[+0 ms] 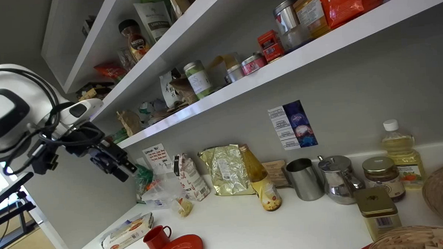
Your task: Put the cup on the plate
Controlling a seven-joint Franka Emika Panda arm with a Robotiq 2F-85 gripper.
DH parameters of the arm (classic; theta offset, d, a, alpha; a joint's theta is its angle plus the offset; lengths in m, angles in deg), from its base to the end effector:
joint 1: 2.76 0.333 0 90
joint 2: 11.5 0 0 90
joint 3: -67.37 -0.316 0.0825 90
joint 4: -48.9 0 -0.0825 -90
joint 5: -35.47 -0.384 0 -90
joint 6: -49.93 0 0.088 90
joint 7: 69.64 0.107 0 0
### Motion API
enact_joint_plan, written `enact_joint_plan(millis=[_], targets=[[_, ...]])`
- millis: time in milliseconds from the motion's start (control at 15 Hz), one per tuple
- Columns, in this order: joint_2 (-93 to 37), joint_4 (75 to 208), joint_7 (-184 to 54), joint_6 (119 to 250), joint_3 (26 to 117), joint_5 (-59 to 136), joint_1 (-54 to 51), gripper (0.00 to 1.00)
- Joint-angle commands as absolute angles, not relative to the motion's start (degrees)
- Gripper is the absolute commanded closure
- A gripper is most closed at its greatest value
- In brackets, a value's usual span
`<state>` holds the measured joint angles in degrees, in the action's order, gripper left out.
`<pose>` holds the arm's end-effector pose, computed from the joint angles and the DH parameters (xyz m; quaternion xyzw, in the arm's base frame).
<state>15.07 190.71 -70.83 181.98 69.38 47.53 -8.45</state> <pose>0.4258 -0.0627 0.4866 0.9861 0.0029 0.1392 0.0905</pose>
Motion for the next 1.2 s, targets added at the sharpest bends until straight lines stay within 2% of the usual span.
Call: enact_joint_plan(millis=[0, 800, 1133], targets=[[10.1, 187.5, -69.1, 184.9, 66.4, 44.8, -4.7, 0.00], [-5.8, 179.2, -65.6, 186.4, 54.2, 42.9, 6.8, 0.00], [-18.7, 173.5, -51.3, 183.8, 50.1, 51.1, 10.7, 0.00]])
